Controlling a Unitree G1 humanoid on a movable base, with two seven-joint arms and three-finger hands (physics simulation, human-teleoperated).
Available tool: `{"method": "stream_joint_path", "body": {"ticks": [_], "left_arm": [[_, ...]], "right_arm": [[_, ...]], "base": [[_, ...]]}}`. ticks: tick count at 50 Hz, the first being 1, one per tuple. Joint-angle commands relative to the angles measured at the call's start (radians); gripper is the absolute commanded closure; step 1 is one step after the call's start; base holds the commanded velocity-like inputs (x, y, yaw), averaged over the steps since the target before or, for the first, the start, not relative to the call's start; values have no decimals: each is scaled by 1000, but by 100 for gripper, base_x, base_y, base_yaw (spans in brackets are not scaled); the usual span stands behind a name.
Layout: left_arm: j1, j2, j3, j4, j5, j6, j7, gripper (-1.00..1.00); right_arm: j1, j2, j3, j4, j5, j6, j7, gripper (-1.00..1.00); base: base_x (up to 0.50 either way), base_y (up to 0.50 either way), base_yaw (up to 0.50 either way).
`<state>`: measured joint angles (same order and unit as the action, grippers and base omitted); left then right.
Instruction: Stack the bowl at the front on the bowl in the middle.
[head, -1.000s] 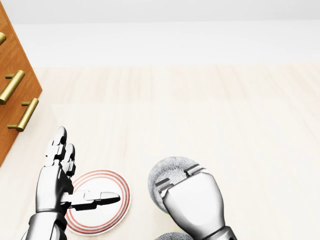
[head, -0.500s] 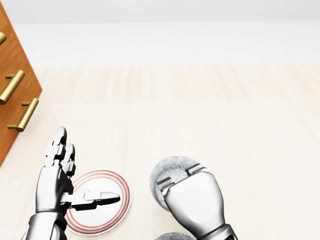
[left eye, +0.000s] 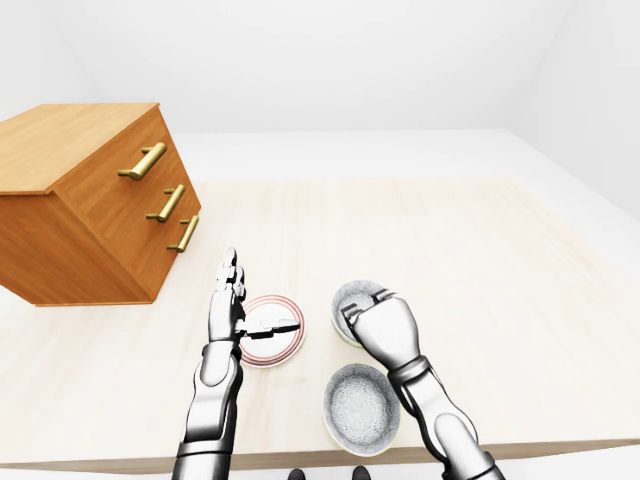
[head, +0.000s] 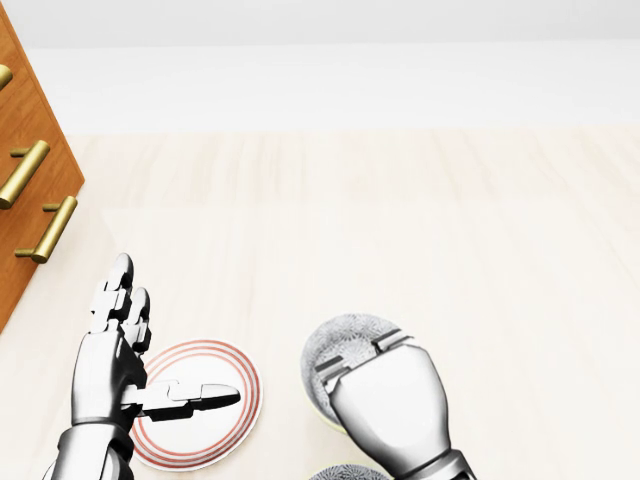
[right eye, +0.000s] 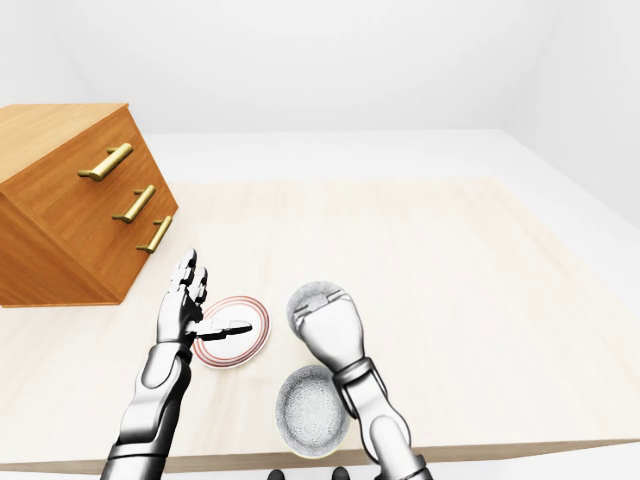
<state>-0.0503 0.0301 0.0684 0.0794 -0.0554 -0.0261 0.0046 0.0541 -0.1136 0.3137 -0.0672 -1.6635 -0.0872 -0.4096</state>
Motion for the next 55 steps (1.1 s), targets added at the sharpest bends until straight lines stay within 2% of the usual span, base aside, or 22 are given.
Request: {"method": "stream_joint_path", "body": {"ticks": [1,22,31,34,40,50,52,55], "left_arm": [[-3,0,0,7,0,-3,2,-100],[2,1,0,-10,1,8,1,-100],[0,1,1,-6,1,5,1,-100],[-2,1,1,3,1,-3,0,-100],[1,0,0,-8,2,5,1,-100],[4,-1,-2,-6,2,1,1,-100],[0,-1,-1,6,2,-6,1,-100],[0,-1,-1,2,2,-2,2,-100]], "right_arm": [[1,-3,1,4,59,0,-32,100],[4,-5,9,20,52,0,-30,100],[-5,-2,7,34,52,0,-31,100],[-2,-3,8,34,50,0,-35,100],[-6,-1,8,39,50,0,-35,100],[-4,-3,12,47,44,0,-47,100],[-3,-2,12,41,46,0,-42,100],[-5,-2,10,34,50,0,-34,100]], "base": [[0,0,0],[0,0,0],[0,0,0],[0,0,0],[0,0,0],[0,0,0],[0,0,0],[0,0,0]]}}
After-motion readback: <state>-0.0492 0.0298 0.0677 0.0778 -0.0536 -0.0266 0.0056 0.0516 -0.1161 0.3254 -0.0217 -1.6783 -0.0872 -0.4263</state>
